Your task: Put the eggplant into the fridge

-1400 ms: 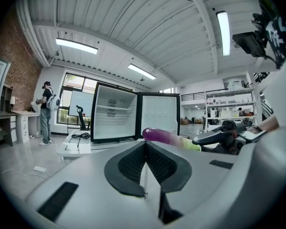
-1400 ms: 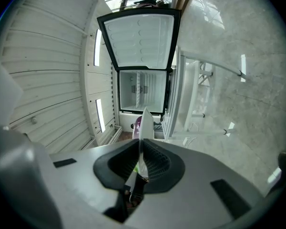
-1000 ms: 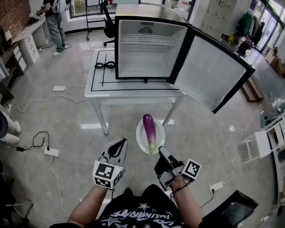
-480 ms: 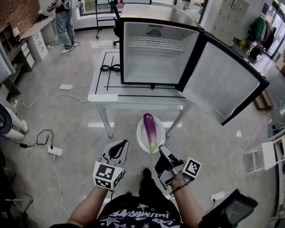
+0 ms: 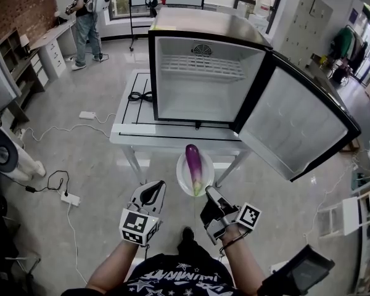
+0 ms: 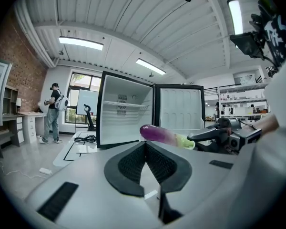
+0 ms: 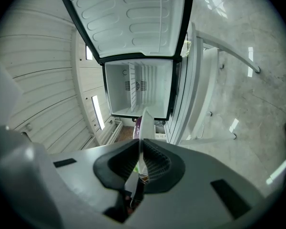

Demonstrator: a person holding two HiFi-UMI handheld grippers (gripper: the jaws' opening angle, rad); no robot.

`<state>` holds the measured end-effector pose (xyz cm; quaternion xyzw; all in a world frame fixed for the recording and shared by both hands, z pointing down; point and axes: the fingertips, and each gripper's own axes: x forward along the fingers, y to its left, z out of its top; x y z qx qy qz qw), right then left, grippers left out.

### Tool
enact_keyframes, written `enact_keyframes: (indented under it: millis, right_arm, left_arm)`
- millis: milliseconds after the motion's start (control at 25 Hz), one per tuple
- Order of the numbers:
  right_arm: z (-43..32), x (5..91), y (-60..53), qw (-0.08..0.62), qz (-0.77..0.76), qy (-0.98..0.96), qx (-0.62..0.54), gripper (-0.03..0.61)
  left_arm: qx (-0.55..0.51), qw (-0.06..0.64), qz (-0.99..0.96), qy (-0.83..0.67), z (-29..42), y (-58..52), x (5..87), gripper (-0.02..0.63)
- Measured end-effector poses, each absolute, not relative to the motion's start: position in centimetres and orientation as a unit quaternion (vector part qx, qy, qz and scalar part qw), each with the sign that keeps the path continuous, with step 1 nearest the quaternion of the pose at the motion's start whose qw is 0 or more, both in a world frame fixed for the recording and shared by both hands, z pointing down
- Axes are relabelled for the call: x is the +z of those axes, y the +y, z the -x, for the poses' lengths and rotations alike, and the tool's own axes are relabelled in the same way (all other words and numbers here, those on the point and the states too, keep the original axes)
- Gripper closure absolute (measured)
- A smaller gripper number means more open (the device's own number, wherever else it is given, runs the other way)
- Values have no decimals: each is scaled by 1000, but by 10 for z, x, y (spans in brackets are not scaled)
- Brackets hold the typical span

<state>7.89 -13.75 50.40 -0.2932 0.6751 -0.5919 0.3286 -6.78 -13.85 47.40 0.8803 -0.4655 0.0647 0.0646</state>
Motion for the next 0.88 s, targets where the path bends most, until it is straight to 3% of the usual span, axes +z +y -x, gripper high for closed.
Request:
enact_keyframes:
  millis: [880]
  right_arm:
    - [-116, 504, -227, 293, 247, 693, -610, 557]
  left_arm:
    - [64, 59, -848, -522, 31, -211, 464, 604]
